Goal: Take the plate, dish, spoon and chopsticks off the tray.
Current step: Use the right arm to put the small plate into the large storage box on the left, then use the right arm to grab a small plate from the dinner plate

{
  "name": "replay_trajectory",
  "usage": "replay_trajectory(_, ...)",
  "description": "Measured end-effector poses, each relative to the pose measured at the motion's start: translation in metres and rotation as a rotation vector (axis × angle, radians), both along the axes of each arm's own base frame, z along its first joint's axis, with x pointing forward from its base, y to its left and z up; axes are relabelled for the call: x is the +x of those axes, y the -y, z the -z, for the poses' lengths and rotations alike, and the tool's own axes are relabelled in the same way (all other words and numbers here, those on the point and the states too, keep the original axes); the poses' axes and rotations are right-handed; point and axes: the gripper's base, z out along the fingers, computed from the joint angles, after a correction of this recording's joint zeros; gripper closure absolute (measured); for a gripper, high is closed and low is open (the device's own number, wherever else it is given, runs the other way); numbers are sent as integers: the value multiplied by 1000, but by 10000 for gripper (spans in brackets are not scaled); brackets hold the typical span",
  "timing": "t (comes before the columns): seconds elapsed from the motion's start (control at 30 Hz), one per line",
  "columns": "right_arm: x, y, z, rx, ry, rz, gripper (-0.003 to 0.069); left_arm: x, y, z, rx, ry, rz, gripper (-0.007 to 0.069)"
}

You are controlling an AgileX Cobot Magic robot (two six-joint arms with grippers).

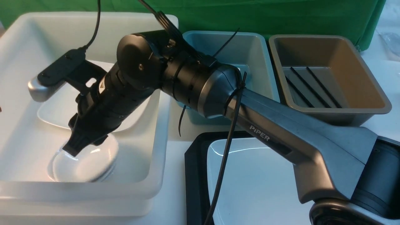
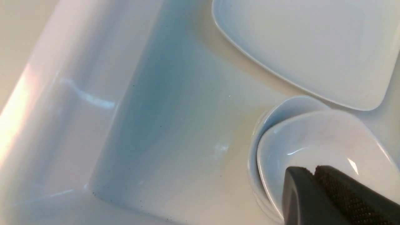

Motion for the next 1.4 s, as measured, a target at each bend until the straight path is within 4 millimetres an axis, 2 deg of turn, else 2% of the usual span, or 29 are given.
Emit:
replay_trajectory(0.13, 0, 9, -8, -60, -12, 27, 427, 0, 0, 0, 6, -2, 9, 589)
replay_trajectory(0.2, 6, 32, -34, -156, 33, 108, 454, 0, 0, 0, 14, -5, 19, 589)
replay_trajectory(0.23, 6, 34, -37, -157, 29, 112, 454, 0, 0, 0, 15, -5, 21, 589)
replay_trajectory(0.3, 17, 69, -76, -208, 116, 218, 519, 0, 2, 0, 8, -2, 46, 589)
replay_trajectory(0.33, 17, 74, -84, -199, 132, 233, 526, 0, 2, 0, 7, -1, 49, 589)
replay_trajectory(0.37, 27, 107, -118, -158, 185, 323, 587, 1, 6, -1, -2, 7, 89, 589)
replay_trajectory(0.4, 30, 124, -135, -129, 202, 368, 607, 1, 9, -1, -2, 11, 115, 589)
replay_trajectory(0.43, 32, 133, -143, -114, 210, 388, 611, 2, 10, -1, -3, 13, 119, 589)
replay_trajectory(0.47, 34, 163, -170, -70, 240, 452, 627, 3, 17, -1, -1, 19, 174, 589)
replay_trajectory(0.5, 33, 172, -177, -59, 247, 469, 629, 4, 20, -1, 0, 19, 190, 589)
replay_trajectory(0.57, 27, 225, -210, -32, 285, 563, 631, 6, 37, -1, 9, 23, 297, 589)
replay_trajectory(0.67, 14, 280, -217, -85, 277, 636, 631, 6, 60, -1, 26, 26, 430, 589)
replay_trajectory(0.7, 9, 285, -220, -86, 284, 639, 631, 6, 63, -1, 26, 27, 446, 589)
replay_trajectory(0.73, 7, 301, -216, -115, 265, 668, 631, 6, 69, -2, 28, 28, 476, 589)
replay_trajectory(0.83, -9, 356, -152, -309, 71, 754, 621, 4, 90, -2, 46, 45, 600, 589)
replay_trajectory(0.87, -12, 362, -156, -301, 81, 771, 620, 3, 92, -2, 49, 48, 611, 589)
replay_trajectory(0.9, -15, 370, -137, -344, 28, 780, 615, 3, 96, -3, 52, 52, 631, 589)
replay_trajectory(0.93, -22, 389, -98, -398, -46, 815, 584, 3, 101, -3, 61, 67, 662, 589)
replay_trajectory(0.97, -26, 398, -75, -425, -85, 827, 555, 3, 104, -4, 65, 77, 674, 589)
replay_trajectory(1.0, -26, 399, -71, -429, -89, 826, 548, 3, 104, -4, 65, 77, 676, 589)
replay_trajectory(1.03, -32, 406, -36, -460, -123, 819, 477, 3, 105, -5, 70, 92, 680, 589)
replay_trajectory(1.07, -34, 409, -17, -475, -133, 805, 422, 4, 106, -5, 71, 100, 678, 589)
replay_trajectory(1.1, -35, 410, -6, -477, -125, 797, 375, 4, 106, -5, 72, 105, 676, 589)
replay_trajectory(1.13, -39, 411, 17, -491, -133, 772, 305, 5, 105, -6, 74, 109, 674, 589)
replay_trajectory(1.2, -42, 410, 43, -497, -123, 742, 207, 5, 105, -6, 75, 113, 672, 589)
replay_trajectory(1.3, -39, 405, 64, -507, -103, 690, 141, 5, 105, -6, 76, 118, 670, 589)
replay_trajectory(1.4, -31, 399, 79, -511, -82, 647, 134, 5, 105, -6, 77, 119, 670, 589)
